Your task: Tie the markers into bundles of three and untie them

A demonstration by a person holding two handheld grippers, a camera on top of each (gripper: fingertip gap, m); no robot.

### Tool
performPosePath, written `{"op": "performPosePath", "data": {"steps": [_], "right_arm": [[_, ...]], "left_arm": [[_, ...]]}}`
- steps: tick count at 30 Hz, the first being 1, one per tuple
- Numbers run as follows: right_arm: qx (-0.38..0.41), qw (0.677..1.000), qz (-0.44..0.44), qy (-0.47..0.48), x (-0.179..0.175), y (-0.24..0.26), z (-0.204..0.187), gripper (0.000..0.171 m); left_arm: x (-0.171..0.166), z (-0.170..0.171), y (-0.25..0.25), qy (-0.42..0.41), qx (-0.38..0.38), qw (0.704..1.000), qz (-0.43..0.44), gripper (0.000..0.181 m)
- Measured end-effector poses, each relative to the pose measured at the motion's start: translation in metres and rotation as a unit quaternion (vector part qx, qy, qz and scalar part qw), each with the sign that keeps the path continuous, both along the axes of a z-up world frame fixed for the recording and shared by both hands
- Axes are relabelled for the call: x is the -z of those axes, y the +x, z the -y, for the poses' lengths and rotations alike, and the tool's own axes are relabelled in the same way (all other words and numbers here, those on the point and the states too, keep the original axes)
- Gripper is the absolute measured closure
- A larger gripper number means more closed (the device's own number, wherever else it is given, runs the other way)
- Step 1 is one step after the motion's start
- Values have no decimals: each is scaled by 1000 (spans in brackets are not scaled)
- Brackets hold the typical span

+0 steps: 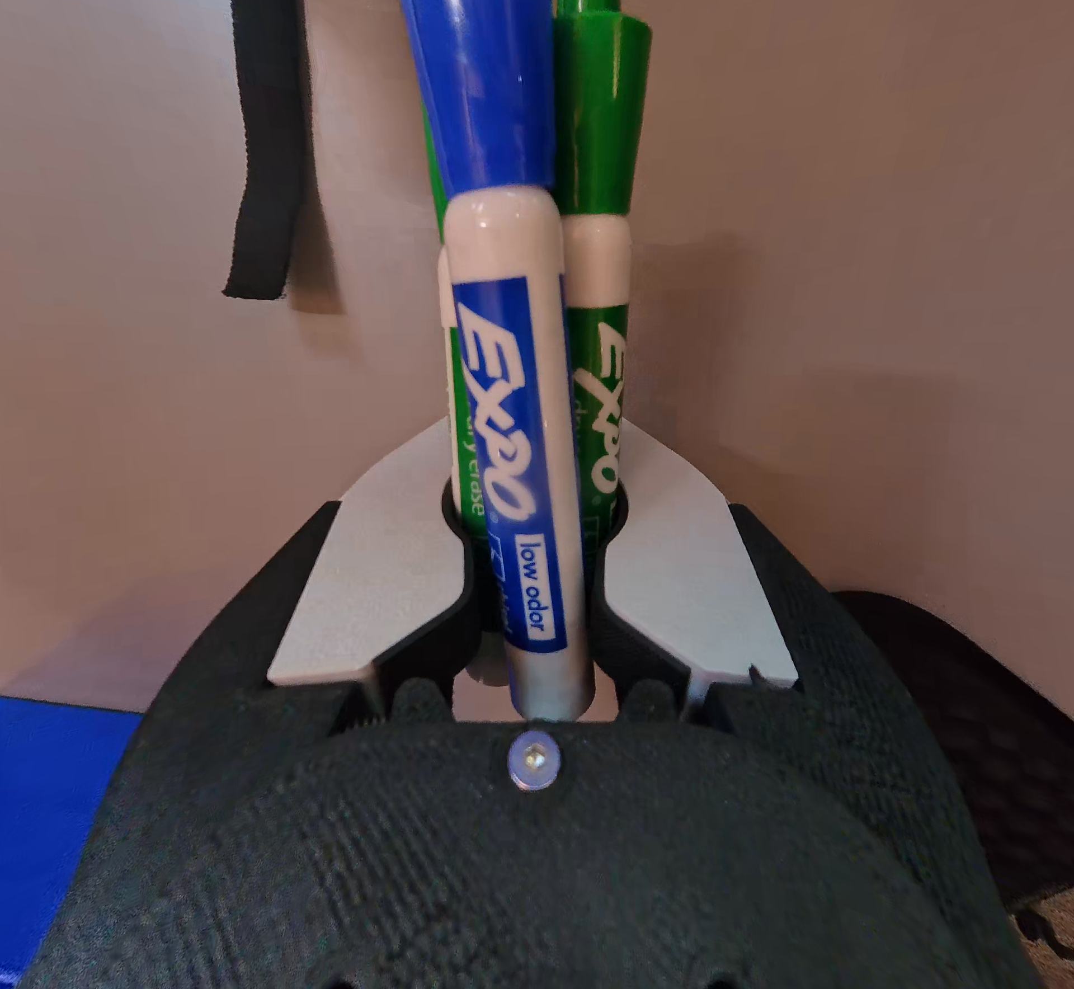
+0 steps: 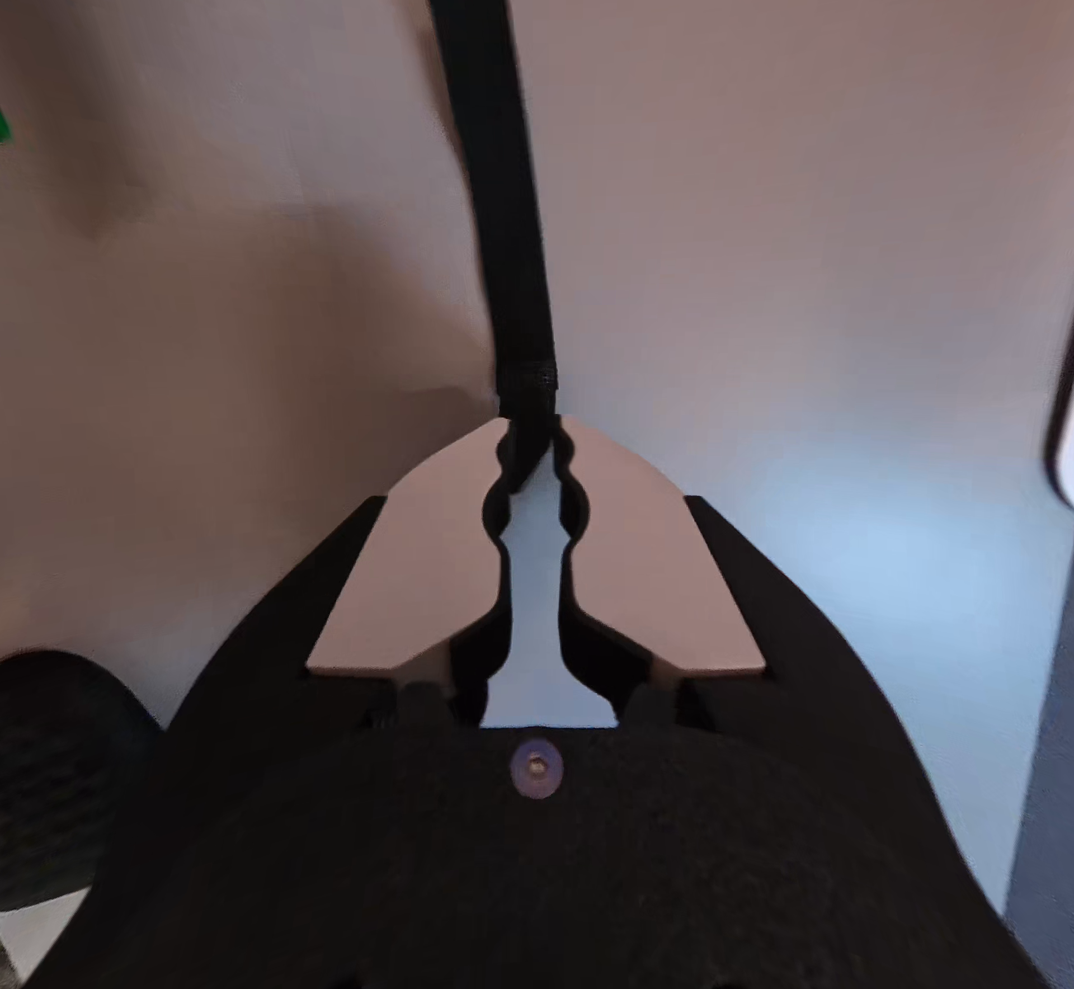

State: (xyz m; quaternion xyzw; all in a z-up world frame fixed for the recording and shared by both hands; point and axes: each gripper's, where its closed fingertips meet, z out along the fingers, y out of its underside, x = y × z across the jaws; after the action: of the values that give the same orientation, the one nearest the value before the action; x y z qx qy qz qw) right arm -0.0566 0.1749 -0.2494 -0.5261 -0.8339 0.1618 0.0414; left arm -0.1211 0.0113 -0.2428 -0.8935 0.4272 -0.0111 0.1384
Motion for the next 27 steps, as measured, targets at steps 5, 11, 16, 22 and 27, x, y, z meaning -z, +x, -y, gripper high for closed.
{"op": "performPosePath", "data": {"steps": [5, 11, 16, 22, 27], "right_arm": [[11, 999, -52, -5, -1, 24, 37, 171], [84, 985, -94, -115, -7, 75, 125, 170], [107, 972, -148, -146, -32, 94, 147, 147], [117, 979, -150, -70, -25, 62, 127, 143], [93, 989, -104, -46, 0, 44, 132, 144]], "left_arm": [[0, 2, 0, 1, -1, 1000, 5, 138], [1, 10, -2, -3, 4, 1000, 0, 138], [0, 17, -6, -7, 1, 1000, -5, 138], [1, 20, -6, -13, 3, 1000, -10, 138], [0, 24, -6, -19, 7, 1000, -17, 139]]}}
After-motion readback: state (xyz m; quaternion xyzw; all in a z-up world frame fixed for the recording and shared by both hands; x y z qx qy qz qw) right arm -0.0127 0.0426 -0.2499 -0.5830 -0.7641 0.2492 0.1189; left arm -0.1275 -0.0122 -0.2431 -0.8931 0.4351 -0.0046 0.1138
